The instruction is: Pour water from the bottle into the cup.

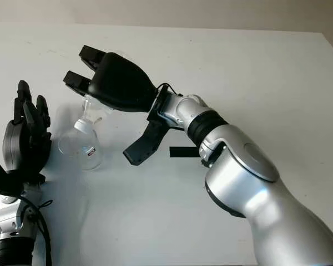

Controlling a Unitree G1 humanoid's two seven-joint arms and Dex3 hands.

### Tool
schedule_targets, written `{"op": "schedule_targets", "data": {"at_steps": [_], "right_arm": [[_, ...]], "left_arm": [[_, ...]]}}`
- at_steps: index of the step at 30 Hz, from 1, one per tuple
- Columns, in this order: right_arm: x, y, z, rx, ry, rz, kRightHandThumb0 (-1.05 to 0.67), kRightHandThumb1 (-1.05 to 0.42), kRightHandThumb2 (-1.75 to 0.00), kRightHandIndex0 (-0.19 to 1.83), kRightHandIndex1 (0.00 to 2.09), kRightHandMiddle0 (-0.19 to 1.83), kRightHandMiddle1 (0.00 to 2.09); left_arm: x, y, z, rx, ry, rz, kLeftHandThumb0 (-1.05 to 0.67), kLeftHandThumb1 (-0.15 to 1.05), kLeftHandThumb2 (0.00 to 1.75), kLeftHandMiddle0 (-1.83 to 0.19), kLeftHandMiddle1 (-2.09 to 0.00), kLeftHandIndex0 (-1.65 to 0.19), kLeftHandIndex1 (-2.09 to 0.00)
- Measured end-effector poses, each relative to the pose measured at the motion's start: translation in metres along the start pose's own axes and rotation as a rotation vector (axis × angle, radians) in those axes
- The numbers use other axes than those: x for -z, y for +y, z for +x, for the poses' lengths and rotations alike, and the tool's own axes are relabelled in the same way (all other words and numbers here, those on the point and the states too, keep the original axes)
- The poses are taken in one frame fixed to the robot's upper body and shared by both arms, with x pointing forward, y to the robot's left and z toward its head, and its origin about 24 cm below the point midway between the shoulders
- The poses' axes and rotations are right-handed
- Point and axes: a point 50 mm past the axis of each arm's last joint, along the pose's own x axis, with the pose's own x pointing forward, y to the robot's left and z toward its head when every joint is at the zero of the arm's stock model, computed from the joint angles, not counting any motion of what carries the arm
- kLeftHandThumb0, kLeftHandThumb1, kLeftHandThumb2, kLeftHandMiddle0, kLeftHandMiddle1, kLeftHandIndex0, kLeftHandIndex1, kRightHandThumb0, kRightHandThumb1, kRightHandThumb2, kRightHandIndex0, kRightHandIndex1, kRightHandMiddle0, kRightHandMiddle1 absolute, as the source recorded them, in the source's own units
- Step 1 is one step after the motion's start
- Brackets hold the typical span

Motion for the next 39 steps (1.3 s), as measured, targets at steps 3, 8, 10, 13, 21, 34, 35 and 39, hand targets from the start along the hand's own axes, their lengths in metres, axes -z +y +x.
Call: {"op": "schedule_targets", "data": {"at_steps": [3, 8, 10, 13, 21, 34, 35, 39], "right_arm": [[-0.001, -0.001, 0.001, 0.012, -0.013, -0.017, -0.38, -1.05, -0.09, 1.11, 2.09, 0.67, 2.09], [-0.001, -0.002, 0.002, 0.030, -0.018, -0.031, -0.38, -1.05, -0.09, 1.10, 2.09, 0.65, 2.09], [-0.002, -0.002, 0.003, 0.032, -0.018, -0.030, -0.38, -1.05, -0.10, 1.10, 2.09, 0.65, 2.09], [-0.001, -0.002, 0.003, 0.034, -0.016, -0.029, -0.37, -1.05, -0.12, 1.11, 2.09, 0.66, 2.09], [-0.001, -0.006, 0.004, 0.051, 0.032, 0.116, -0.33, -1.05, -0.12, 1.08, 2.09, 0.70, 2.09], [0.038, -0.014, -0.001, 0.109, 0.524, 0.941, -0.09, -1.04, -0.25, 1.12, 2.09, 0.78, 2.09], [0.041, -0.013, -0.005, 0.120, 0.562, 1.027, -0.10, -1.04, -0.27, 1.13, 2.09, 0.79, 2.09], [0.052, -0.004, -0.025, 0.161, 0.685, 1.295, -0.14, -1.05, -0.28, 1.12, 2.09, 0.92, 2.09]], "left_arm": [[0.000, 0.000, 0.000, 0.000, -0.001, -0.004, -0.80, 1.05, 0.67, 0.19, -0.05, 0.19, 0.00], [0.000, 0.000, 0.000, -0.001, -0.001, -0.004, -0.80, 1.05, 0.68, 0.19, -0.05, 0.19, 0.00], [0.000, 0.000, 0.000, -0.001, -0.001, -0.004, -0.81, 1.05, 0.68, 0.19, -0.05, 0.19, 0.00], [0.000, 0.000, 0.000, -0.001, -0.001, -0.004, -0.80, 1.05, 0.68, 0.19, -0.05, 0.19, 0.00], [0.000, 0.000, 0.001, -0.001, -0.002, -0.008, -0.79, 1.05, 0.69, 0.19, -0.05, 0.19, 0.00], [0.000, 0.000, 0.001, 0.000, -0.007, -0.009, -0.79, 1.05, 0.70, 0.19, -0.05, 0.19, 0.00], [0.001, 0.000, 0.001, 0.000, -0.008, -0.009, -0.79, 1.05, 0.70, 0.19, -0.05, 0.19, 0.00], [0.001, -0.001, 0.001, -0.001, -0.007, -0.012, -0.80, 1.05, 0.71, 0.18, -0.05, 0.19, 0.00]]}}
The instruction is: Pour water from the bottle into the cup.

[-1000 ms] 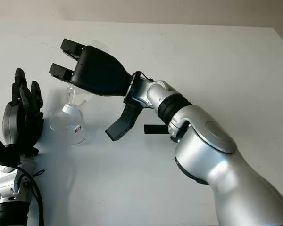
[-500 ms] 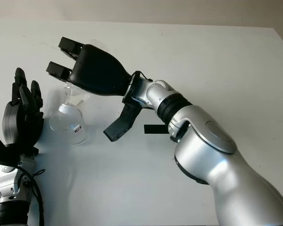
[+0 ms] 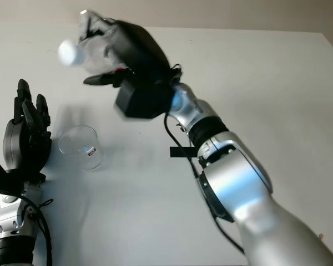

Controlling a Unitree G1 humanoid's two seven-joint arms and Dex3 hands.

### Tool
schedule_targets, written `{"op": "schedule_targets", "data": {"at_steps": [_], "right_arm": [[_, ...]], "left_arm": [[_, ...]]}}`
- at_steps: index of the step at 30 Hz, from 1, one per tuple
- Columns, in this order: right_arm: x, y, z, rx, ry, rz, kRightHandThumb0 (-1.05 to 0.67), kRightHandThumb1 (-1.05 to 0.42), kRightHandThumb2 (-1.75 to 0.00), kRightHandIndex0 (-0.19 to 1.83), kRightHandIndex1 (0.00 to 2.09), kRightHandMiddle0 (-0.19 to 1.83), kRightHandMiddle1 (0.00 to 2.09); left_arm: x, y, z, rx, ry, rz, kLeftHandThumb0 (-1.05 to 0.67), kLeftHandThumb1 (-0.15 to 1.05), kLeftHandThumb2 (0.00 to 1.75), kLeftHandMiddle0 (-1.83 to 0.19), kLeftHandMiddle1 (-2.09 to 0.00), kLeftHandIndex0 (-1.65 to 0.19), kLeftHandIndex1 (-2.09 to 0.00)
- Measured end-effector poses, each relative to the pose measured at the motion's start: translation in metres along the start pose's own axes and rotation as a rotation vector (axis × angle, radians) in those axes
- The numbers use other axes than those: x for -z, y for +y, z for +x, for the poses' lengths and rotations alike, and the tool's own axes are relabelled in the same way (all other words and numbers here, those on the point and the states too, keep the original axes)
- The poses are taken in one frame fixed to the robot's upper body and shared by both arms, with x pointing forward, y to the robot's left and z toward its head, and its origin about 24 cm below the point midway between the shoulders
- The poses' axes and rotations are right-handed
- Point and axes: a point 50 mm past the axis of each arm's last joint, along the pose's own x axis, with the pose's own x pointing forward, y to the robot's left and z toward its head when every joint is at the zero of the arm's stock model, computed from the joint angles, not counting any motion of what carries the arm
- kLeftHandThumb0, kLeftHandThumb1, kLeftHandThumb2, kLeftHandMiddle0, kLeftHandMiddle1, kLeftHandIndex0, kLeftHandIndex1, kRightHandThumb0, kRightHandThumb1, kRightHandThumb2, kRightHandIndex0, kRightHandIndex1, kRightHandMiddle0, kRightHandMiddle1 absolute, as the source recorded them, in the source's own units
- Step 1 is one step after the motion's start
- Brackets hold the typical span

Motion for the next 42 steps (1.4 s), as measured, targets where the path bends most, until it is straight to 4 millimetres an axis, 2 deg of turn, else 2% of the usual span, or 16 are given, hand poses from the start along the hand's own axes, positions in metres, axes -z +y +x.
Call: {"op": "schedule_targets", "data": {"at_steps": [3, 7, 10, 16, 19, 22, 28, 31, 34, 40, 42], "right_arm": [[0.013, -0.008, -0.009, 0.006, 0.065, 0.149, -0.15, -1.05, -0.32, 1.20, 2.09, 1.07, 2.09], [0.033, -0.020, -0.027, 0.004, 0.185, 0.377, -0.14, -1.05, -0.40, 1.24, 2.09, 1.11, 2.09], [0.041, -0.026, -0.045, 0.001, 0.240, 0.523, -0.14, -1.05, -0.44, 1.31, 2.09, 0.94, 2.09], [0.045, -0.034, -0.083, -0.017, 0.381, 0.726, -0.16, -1.05, -0.43, 1.40, 2.09, 0.85, 2.09], [0.041, -0.033, -0.103, -0.029, 0.415, 0.744, -0.17, -1.05, -0.42, 1.41, 2.09, 0.80, 2.09], [0.036, -0.037, -0.121, -0.036, 0.458, 0.760, -0.17, -1.05, -0.43, 1.36, 2.09, 0.60, 2.09], [0.025, -0.045, -0.146, -0.054, 0.514, 0.729, -0.18, -1.05, -0.42, 1.31, 2.09, 0.44, 2.09], [0.023, -0.046, -0.151, -0.064, 0.547, 0.671, -0.17, -1.05, -0.42, 1.26, 2.09, 0.29, 2.09], [0.023, -0.044, -0.152, -0.076, 0.586, 0.593, -0.15, -1.05, -0.42, 1.13, 2.09, 0.06, 2.09], [0.027, -0.038, -0.155, -0.085, 0.606, 0.542, -0.16, -1.05, -0.41, 1.09, 2.09, -0.01, 2.09], [0.028, -0.035, -0.155, -0.085, 0.601, 0.532, -0.17, -1.05, -0.41, 0.99, 2.09, -0.06, 2.09]], "left_arm": [[0.000, 0.000, 0.000, -0.003, 0.001, 0.000, -0.81, 1.05, 0.71, 0.19, -0.05, 0.19, 0.00], [0.000, 0.000, 0.000, -0.001, -0.001, -0.001, -0.80, 1.05, 0.71, 0.19, -0.05, 0.19, 0.00], [0.000, 0.000, -0.001, 0.000, 0.000, -0.001, -0.80, 1.05, 0.71, 0.19, -0.05, 0.19, 0.00], [-0.001, 0.000, -0.003, -0.002, -0.003, 0.001, -0.79, 1.05, 0.72, 0.19, -0.05, 0.19, 0.00], [0.000, 0.000, -0.004, -0.006, -0.002, -0.002, -0.77, 1.05, 0.73, 0.19, -0.04, 0.19, 0.00], [0.000, 0.001, -0.005, -0.005, -0.003, -0.011, -0.76, 1.05, 0.72, 0.19, -0.04, 0.19, 0.00], [0.000, 0.001, -0.005, -0.004, -0.005, -0.011, -0.76, 1.05, 0.73, 0.19, -0.03, 0.19, 0.00], [0.000, 0.002, -0.005, -0.004, -0.006, -0.017, -0.76, 1.05, 0.73, 0.19, -0.03, 0.19, 0.00], [0.000, 0.002, -0.006, -0.004, -0.006, -0.019, -0.76, 1.05, 0.74, 0.19, -0.02, 0.19, 0.00], [-0.001, 0.002, -0.007, 0.001, -0.007, -0.016, -0.78, 1.05, 0.73, 0.19, -0.02, 0.19, 0.00], [-0.002, 0.002, -0.007, 0.003, -0.008, -0.019, -0.77, 1.05, 0.73, 0.19, -0.01, 0.19, 0.00]]}}
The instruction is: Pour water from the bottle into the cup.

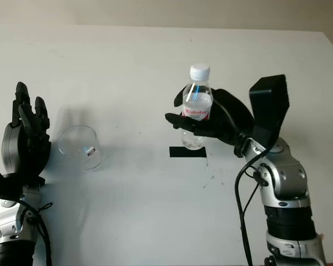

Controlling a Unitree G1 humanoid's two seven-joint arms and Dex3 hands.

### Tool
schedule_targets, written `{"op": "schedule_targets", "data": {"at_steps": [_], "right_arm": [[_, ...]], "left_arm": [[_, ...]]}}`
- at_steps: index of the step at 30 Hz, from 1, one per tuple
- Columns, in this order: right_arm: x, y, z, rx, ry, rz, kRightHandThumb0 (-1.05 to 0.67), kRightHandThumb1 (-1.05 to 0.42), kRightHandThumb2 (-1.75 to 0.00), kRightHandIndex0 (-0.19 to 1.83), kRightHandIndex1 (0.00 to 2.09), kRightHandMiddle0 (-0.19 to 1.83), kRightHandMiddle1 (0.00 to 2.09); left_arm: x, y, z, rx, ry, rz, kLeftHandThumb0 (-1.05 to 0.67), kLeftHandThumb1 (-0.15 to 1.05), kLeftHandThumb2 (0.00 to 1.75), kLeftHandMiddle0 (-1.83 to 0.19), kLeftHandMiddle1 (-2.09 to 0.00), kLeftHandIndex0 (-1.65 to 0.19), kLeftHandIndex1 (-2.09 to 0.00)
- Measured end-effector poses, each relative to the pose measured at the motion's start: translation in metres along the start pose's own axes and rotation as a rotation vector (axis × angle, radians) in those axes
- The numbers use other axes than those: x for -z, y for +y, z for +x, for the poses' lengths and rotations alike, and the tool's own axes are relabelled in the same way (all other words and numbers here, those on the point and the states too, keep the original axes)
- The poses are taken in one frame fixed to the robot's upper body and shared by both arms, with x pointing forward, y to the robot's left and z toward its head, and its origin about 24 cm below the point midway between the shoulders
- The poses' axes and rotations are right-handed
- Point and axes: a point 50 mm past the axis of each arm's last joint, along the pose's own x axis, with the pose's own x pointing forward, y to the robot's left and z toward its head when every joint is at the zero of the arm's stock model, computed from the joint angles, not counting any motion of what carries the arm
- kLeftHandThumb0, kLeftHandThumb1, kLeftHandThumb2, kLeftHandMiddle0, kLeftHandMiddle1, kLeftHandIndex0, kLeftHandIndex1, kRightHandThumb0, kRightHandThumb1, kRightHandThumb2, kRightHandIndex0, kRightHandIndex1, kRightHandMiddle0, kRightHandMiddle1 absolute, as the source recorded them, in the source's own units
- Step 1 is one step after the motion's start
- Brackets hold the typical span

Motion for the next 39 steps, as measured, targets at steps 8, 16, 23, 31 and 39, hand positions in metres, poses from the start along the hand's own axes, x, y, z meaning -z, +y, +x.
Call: {"op": "schedule_targets", "data": {"at_steps": [8, 16, 23, 31, 39], "right_arm": [[0.022, 0.010, 0.006, 0.007, 0.047, 0.038, -0.19, -1.05, -0.41, 0.94, 2.09, -0.11, 2.09], [0.027, 0.014, 0.011, -0.001, 0.025, 0.085, -0.19, -1.05, -0.43, 1.09, 2.09, -0.11, 2.09], [0.031, 0.019, 0.016, -0.006, -0.017, 0.108, -0.22, -1.05, -0.42, 1.03, 2.09, -0.07, 2.09], [0.035, 0.018, 0.016, -0.014, -0.081, 0.070, -0.27, -1.05, -0.38, 0.68, 2.09, -0.17, 2.09], [0.039, 0.012, 0.006, -0.034, -0.121, 0.021, -0.36, -1.05, -0.23, 0.42, 2.09, -0.12, 2.09]], "left_arm": [[0.000, 0.004, -0.003, -0.012, 0.001, 0.002, -0.77, 1.05, 0.71, 0.17, -0.04, 0.19, 0.00], [-0.001, 0.005, -0.003, -0.002, 0.000, 0.006, -0.77, 1.05, 0.72, 0.19, -0.03, 0.19, 0.00], [-0.001, 0.005, -0.003, 0.000, 0.000, 0.007, -0.77, 1.05, 0.73, 0.17, -0.05, 0.19, 0.00], [-0.003, 0.005, -0.002, -0.005, -0.005, 0.010, -0.77, 1.05, 0.72, 0.17, -0.05, 0.19, -0.01], [-0.004, 0.004, -0.002, -0.004, -0.008, 0.015, -0.77, 1.05, 0.72, 0.17, -0.05, 0.19, 0.00]]}}
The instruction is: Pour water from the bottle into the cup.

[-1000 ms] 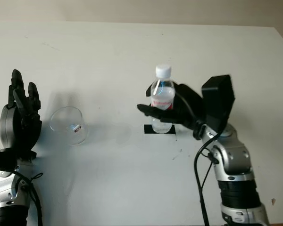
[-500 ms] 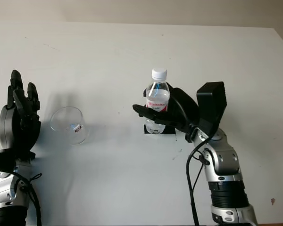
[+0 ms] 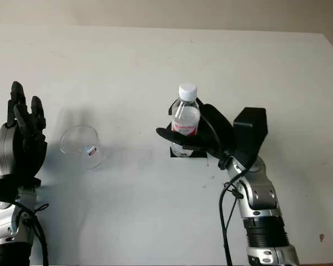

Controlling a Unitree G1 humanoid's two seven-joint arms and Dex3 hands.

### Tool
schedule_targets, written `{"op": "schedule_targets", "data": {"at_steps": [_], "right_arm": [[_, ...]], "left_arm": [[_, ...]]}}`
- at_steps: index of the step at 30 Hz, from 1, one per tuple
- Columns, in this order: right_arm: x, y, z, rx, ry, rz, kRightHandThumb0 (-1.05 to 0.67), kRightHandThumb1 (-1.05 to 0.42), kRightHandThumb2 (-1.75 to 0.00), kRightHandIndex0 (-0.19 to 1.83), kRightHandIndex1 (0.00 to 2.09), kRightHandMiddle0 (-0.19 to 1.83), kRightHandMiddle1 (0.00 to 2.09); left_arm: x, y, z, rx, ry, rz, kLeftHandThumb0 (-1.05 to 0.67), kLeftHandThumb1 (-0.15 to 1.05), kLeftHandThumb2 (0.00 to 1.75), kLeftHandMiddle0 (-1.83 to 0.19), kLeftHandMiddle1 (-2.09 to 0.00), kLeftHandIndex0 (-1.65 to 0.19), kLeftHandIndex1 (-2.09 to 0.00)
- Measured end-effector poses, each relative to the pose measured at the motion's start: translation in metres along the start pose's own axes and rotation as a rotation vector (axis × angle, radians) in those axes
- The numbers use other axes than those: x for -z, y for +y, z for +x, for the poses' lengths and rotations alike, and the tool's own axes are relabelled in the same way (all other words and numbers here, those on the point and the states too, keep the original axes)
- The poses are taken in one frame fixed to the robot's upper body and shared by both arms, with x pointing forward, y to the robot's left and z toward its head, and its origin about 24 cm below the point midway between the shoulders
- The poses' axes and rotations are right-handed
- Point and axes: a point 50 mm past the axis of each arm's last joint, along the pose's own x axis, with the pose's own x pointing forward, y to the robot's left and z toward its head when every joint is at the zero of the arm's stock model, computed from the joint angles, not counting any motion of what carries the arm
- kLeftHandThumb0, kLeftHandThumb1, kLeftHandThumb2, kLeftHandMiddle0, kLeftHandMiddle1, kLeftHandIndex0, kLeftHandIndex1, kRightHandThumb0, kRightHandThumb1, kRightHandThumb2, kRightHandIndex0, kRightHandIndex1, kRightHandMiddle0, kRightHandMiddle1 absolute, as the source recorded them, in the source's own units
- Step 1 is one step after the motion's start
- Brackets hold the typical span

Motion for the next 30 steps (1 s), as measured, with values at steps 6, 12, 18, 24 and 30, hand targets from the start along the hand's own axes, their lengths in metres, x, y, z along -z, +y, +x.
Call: {"op": "schedule_targets", "data": {"at_steps": [6, 12, 18, 24, 30], "right_arm": [[0.000, -0.007, -0.007, -0.002, -0.001, -0.036, -0.43, -1.05, -0.15, 0.32, 2.09, -0.11, 2.09], [-0.002, -0.009, -0.010, 0.006, 0.005, -0.083, -0.58, -1.00, -0.06, -0.13, 2.00, -0.19, 1.69], [0.004, -0.006, -0.012, -0.020, 0.026, -0.074, -0.67, -0.96, -0.05, -0.02, 0.76, -0.09, 0.63], [0.008, -0.002, -0.010, -0.036, 0.042, -0.082, -0.74, -0.95, -0.05, -0.06, 0.09, -0.09, 0.16], [0.011, -0.001, -0.011, -0.097, 0.009, -0.204, -0.96, -0.97, -0.06, -0.19, 0.00, -0.19, 0.00]], "left_arm": [[0.000, 0.000, 0.000, 0.003, 0.000, 0.001, -0.77, 1.05, 0.73, 0.17, -0.05, 0.19, 0.00], [0.000, 0.000, 0.000, 0.002, 0.003, 0.006, -0.77, 1.05, 0.72, 0.18, -0.05, 0.19, 0.00], [0.000, 0.000, 0.000, 0.002, 0.003, 0.007, -0.78, 1.05, 0.72, 0.17, -0.06, 0.19, 0.00], [0.000, 0.000, 0.000, 0.002, 0.003, 0.008, -0.78, 1.05, 0.70, 0.17, -0.06, 0.19, -0.01], [0.000, 0.000, 0.000, 0.000, 0.003, 0.006, -0.77, 1.05, 0.71, 0.18, -0.05, 0.19, 0.00]]}}
